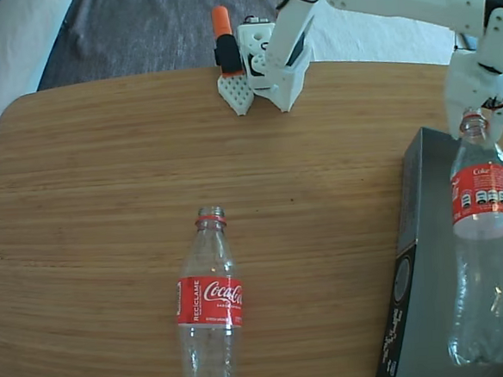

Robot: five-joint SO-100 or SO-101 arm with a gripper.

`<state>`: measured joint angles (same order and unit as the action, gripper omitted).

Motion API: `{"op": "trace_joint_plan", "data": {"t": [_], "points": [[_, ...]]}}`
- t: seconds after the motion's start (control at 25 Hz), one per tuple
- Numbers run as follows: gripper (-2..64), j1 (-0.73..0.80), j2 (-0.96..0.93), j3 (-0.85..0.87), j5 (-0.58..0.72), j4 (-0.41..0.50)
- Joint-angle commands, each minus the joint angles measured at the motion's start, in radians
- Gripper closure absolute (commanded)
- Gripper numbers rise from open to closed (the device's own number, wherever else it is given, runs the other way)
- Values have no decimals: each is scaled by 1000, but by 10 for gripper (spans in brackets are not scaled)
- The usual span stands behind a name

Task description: Grasp the bottles and put them in the box.

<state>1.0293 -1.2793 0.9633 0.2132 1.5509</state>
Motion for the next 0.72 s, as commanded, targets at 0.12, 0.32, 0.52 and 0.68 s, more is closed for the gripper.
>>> {"op": "trace_joint_plan", "data": {"t": [0.12, 0.32, 0.52, 0.68], "points": [[619, 6, 46, -103, -5, -26], [619, 3, 98, -143, -3, -23], [619, 3, 107, -143, -3, -25], [618, -8, 109, -137, -3, -21]]}}
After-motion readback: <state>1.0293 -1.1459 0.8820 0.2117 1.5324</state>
